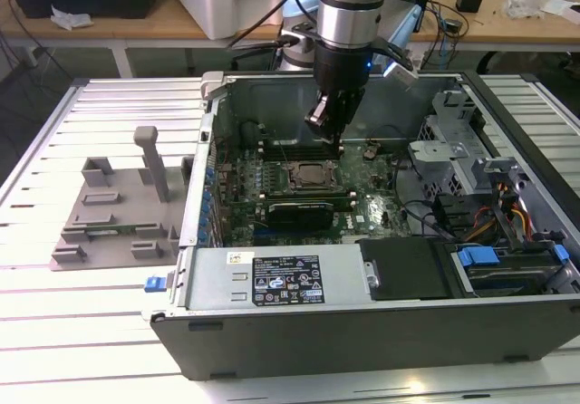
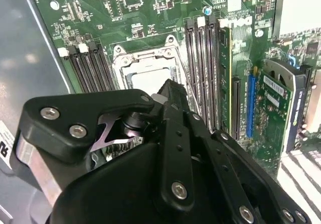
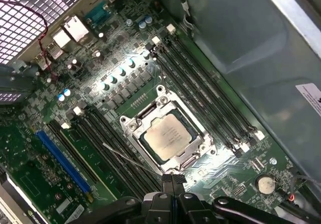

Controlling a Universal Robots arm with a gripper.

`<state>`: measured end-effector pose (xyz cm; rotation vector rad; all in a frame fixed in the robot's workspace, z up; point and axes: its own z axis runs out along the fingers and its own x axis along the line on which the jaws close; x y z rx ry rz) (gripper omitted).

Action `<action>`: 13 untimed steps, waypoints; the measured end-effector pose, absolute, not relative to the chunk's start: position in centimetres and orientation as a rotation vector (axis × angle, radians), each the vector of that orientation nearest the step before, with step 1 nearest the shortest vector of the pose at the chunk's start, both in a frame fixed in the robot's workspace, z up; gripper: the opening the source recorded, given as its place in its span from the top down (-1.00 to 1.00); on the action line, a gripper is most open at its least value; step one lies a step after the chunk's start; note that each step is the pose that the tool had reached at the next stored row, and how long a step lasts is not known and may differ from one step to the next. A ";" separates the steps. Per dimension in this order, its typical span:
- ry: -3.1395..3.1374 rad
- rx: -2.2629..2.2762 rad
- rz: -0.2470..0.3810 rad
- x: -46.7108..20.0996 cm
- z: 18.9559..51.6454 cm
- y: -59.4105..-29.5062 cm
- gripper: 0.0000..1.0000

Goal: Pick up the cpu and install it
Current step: 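Install the first cpu locking lever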

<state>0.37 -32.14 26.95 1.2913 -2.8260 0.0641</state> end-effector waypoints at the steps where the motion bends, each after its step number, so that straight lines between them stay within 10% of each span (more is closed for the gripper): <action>1: -2.843 1.252 0.063 0.4 27.0 -32.1 0.79; 13: -2.957 0.937 0.057 0.4 27.0 -32.1 0.79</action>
